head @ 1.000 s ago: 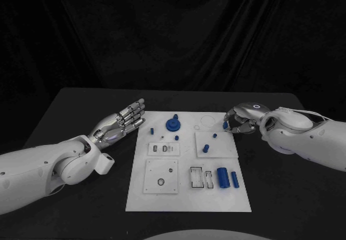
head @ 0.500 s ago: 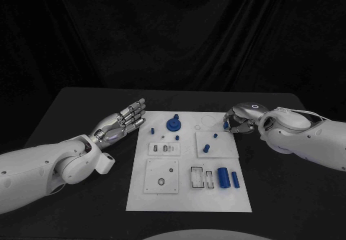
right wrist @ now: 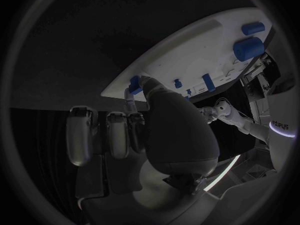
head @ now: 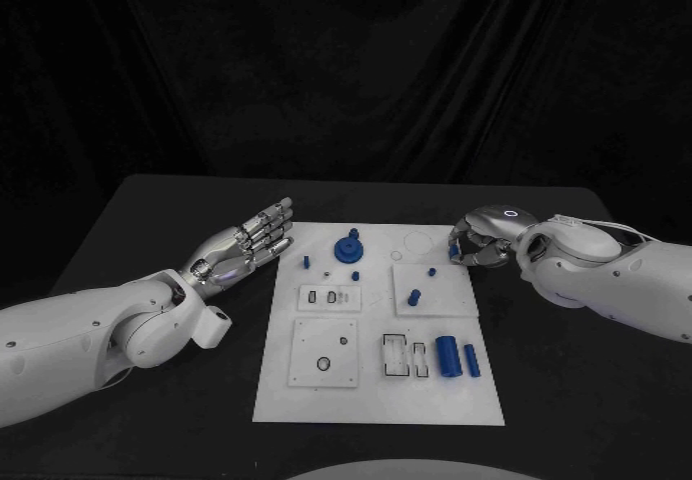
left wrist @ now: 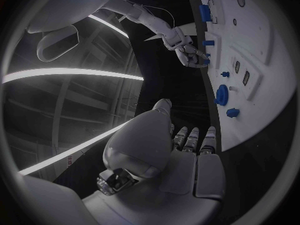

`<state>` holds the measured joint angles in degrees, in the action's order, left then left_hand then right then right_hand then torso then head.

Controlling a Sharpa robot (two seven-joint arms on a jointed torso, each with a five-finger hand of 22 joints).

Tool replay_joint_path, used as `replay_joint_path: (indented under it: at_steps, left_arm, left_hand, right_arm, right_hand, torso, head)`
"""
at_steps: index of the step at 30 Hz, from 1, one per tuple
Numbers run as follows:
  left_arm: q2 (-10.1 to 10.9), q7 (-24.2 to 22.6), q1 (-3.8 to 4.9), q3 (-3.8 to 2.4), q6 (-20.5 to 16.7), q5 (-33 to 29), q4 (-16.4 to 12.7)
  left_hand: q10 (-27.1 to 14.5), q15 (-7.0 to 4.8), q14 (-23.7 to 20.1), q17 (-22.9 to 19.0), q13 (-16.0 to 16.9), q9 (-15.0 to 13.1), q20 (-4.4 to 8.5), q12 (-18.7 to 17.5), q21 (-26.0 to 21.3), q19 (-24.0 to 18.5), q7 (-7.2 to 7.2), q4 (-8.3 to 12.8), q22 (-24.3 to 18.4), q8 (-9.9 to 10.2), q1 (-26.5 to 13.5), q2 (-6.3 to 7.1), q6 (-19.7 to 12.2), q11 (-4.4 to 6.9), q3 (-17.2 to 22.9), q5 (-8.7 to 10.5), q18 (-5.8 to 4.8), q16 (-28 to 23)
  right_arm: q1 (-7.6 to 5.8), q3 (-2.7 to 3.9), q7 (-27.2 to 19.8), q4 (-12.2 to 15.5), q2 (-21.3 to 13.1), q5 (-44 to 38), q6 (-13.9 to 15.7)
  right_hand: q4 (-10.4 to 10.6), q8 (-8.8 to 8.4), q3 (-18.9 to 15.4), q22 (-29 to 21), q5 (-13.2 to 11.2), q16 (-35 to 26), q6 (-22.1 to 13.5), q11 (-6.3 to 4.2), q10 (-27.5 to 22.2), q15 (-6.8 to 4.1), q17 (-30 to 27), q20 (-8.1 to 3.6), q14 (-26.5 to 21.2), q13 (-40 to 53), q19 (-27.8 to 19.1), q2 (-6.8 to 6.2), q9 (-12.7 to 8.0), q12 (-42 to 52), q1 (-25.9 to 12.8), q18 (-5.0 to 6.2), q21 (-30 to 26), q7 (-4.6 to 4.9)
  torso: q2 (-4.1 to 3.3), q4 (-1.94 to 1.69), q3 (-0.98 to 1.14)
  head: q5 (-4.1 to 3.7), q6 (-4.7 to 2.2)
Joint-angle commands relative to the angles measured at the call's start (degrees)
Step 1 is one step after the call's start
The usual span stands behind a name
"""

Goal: Assemble the parts on the task board

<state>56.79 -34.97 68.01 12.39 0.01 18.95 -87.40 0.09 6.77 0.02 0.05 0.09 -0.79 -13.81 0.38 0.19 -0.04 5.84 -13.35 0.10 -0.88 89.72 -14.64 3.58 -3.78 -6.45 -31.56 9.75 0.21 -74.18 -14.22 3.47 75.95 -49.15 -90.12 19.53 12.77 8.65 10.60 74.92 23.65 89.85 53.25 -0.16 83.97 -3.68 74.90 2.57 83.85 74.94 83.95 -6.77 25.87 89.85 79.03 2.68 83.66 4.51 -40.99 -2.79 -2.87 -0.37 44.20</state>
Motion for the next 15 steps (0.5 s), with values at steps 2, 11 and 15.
replay_joint_path:
  at_steps: [2,11,15]
  left_arm:
    - [-0.10,-0.63,-0.09,-0.04,0.68,-0.03,-0.07]
    - [-0.10,-0.60,-0.16,-0.04,0.82,-0.03,-0.02]
    - [0.17,-0.53,-0.20,-0.04,0.77,-0.03,-0.16]
  left_hand:
    - [-0.09,0.45,-0.02,-0.05,-0.09,-0.03,-0.38,-0.38,-0.10,0.16,0.03,-0.01,-0.02,0.04,-0.43,-0.12,0.42,-0.35,0.40,-0.29,0.54,-0.21]
    - [-0.09,0.46,-0.02,-0.05,-0.09,-0.04,-0.38,-0.38,-0.09,0.17,-0.07,0.01,-0.01,0.03,-0.44,-0.12,0.44,-0.35,0.42,-0.29,0.54,-0.21]
    - [-0.09,0.46,-0.02,-0.05,-0.09,-0.04,-0.38,-0.38,-0.09,0.17,-0.07,0.01,-0.01,0.03,-0.44,-0.12,0.44,-0.35,0.42,-0.29,0.54,-0.21]
  right_arm:
    - [0.20,0.03,-0.12,-0.23,0.01,-0.14,1.17]
    - [0.24,0.03,-1.74,0.74,-0.30,0.26,5.93]
    - [0.14,0.06,-1.56,3.34,-1.22,0.60,8.58]
  right_hand:
    - [-0.64,0.28,0.29,12.88,0.27,0.15,0.88,-0.40,6.03,-0.31,15.10,-0.10,6.15,15.06,2.65,0.17,0.12,0.15,0.55,-1.01,-0.27,0.18]
    - [-2.48,2.45,1.28,12.88,0.62,0.15,5.46,-0.58,6.03,-0.50,15.10,-0.29,6.15,15.06,2.62,1.62,1.50,0.15,1.34,-1.01,-0.29,-0.77]
    - [-2.98,2.56,1.42,12.92,1.33,0.15,5.82,-0.27,6.03,-0.33,15.10,-0.25,6.15,15.06,2.69,1.58,1.70,0.15,1.49,-1.05,-0.15,-0.64]
  torso:
    - [0.00,0.03,-0.02]
    - [0.00,0.09,0.01]
    - [0.05,0.21,-0.03]
  head:
    - [0.05,0.14]
    - [0.28,0.47]
    - [0.69,0.37]
